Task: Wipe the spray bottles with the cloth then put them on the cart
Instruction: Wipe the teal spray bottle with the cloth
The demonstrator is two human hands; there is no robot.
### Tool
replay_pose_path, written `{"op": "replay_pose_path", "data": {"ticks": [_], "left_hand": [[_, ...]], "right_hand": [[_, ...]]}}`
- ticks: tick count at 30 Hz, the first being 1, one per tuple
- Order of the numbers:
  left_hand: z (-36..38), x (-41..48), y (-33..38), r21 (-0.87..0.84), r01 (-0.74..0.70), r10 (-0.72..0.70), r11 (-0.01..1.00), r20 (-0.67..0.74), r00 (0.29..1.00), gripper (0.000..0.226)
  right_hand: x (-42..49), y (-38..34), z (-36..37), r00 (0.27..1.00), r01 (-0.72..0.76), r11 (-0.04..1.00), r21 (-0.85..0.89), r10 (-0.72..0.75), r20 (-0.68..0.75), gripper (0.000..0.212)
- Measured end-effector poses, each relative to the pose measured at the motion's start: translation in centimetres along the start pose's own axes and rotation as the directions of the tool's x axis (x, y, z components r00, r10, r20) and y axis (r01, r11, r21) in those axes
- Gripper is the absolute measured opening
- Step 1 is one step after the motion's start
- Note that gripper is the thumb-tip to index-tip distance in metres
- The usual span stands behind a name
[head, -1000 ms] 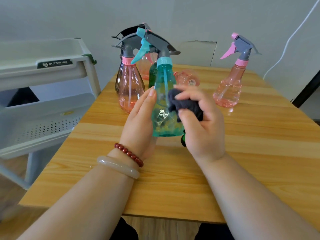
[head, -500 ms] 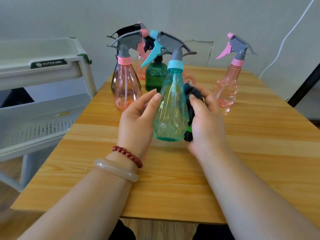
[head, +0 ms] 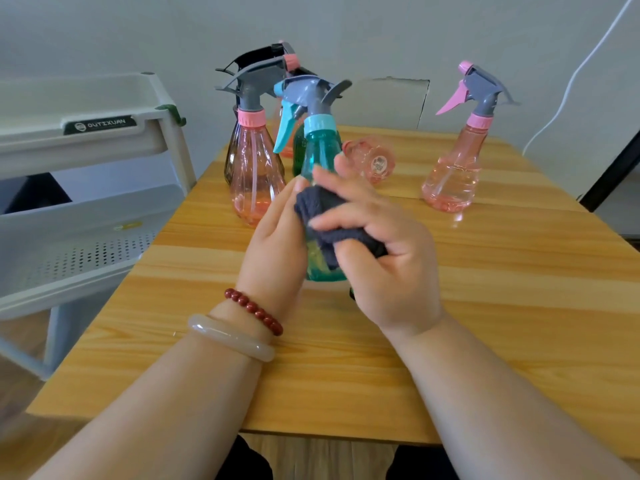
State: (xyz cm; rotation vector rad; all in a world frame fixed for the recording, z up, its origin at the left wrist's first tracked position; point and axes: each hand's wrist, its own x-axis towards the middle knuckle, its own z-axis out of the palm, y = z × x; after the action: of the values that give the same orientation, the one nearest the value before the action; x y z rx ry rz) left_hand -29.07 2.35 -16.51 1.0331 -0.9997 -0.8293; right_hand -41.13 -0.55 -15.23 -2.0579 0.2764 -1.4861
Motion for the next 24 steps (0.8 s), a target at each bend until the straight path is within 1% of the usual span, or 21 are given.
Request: {"op": "replay_pose_path", "data": {"ticks": [1,2,4,5,6,8,9,11,13,14,15,17,18,19,20,21,22,24], "left_hand": [[0.3,-0.1,0.2,0.014,-0.004,0.004,1.000,0.011,1.000,0.029],[0.5,-0.2,0.5,0.065,-0.018,0.017,0.998,0.015,1.000,0.028],[1.1,-0.6,0.6,0.151,-0.039,0.033,0.988,0.041,0.999,0.025],[1.1,-0.7,0.5,0.176,-0.028,0.020,0.984,0.047,0.999,0.025],[1.1,-0.7,0.3,0.189,-0.010,0.002,0.982,0.042,0.999,0.023],[0.7,-0.2,-0.2,0.206,0.016,-0.019,0.978,0.009,1.000,0.019],[0.2,0.2,-0.6,0.218,0.026,-0.024,0.976,-0.011,1.000,0.026],[-0.5,1.0,-1.4,0.244,0.067,-0.049,0.967,-0.078,0.996,0.047],[-1.2,1.4,-2.0,0.237,0.108,-0.081,0.965,-0.121,0.989,0.053],[-1.2,1.4,-2.0,0.234,0.113,-0.086,0.966,-0.125,0.989,0.053],[-1.2,1.3,-1.9,0.238,0.107,-0.081,0.965,-0.116,0.990,0.052],[-0.8,0.8,-1.5,0.246,0.084,-0.069,0.966,-0.068,0.995,0.050],[-0.5,0.6,-1.4,0.253,0.074,-0.064,0.965,-0.049,0.997,0.050],[-0.2,0.4,-1.3,0.257,0.069,-0.062,0.964,-0.037,0.997,0.049],[-0.2,0.4,-1.5,0.255,0.067,-0.060,0.965,-0.035,0.998,0.050],[-0.2,0.5,-1.5,0.253,0.076,-0.065,0.964,-0.052,0.997,0.052],[-0.5,0.7,-1.7,0.236,0.090,-0.075,0.968,-0.073,0.995,0.053],[-1.0,1.0,-1.8,0.219,0.125,-0.103,0.968,-0.113,0.988,0.053]], "right_hand": [[0.2,0.1,-0.2,0.998,-0.033,0.999,-0.023,0.032,-0.046,0.030],[0.4,0.4,-0.5,0.991,-0.089,0.996,-0.019,0.087,-0.103,0.031],[0.9,0.7,-1.1,0.942,-0.238,0.966,0.098,0.255,-0.220,0.036],[1.1,0.8,-1.3,0.913,-0.280,0.944,0.173,0.318,-0.256,0.039],[1.1,0.8,-1.5,0.897,-0.294,0.930,0.223,0.349,-0.273,0.040],[1.0,0.7,-1.7,0.910,-0.271,0.921,0.281,0.340,-0.238,0.040],[0.8,0.7,-1.7,0.930,-0.245,0.923,0.295,0.310,-0.198,0.039],[0.4,0.6,-1.4,0.972,-0.171,0.946,0.277,0.207,-0.107,0.035],[0.2,0.5,-1.0,0.991,-0.109,0.965,0.240,0.125,-0.051,0.028],[0.2,0.5,-1.0,0.992,-0.099,0.970,0.223,0.114,-0.055,0.028],[0.3,0.5,-1.0,0.989,-0.109,0.974,0.201,0.127,-0.081,0.028],[0.7,0.6,-1.1,0.959,-0.199,0.964,0.175,0.229,-0.170,0.033],[0.9,0.7,-1.2,0.930,-0.262,0.939,0.222,0.307,-0.204,0.036],[1.1,0.7,-1.3,0.903,-0.306,0.905,0.297,0.374,-0.210,0.037],[1.1,0.7,-1.4,0.893,-0.320,0.878,0.356,0.405,-0.195,0.038],[1.2,0.7,-1.5,0.901,-0.314,0.872,0.376,0.398,-0.171,0.040],[1.0,0.7,-1.6,0.924,-0.282,0.887,0.365,0.354,-0.145,0.043],[0.5,0.7,-1.5,0.971,-0.188,0.926,0.327,0.225,-0.079,0.040]]}}
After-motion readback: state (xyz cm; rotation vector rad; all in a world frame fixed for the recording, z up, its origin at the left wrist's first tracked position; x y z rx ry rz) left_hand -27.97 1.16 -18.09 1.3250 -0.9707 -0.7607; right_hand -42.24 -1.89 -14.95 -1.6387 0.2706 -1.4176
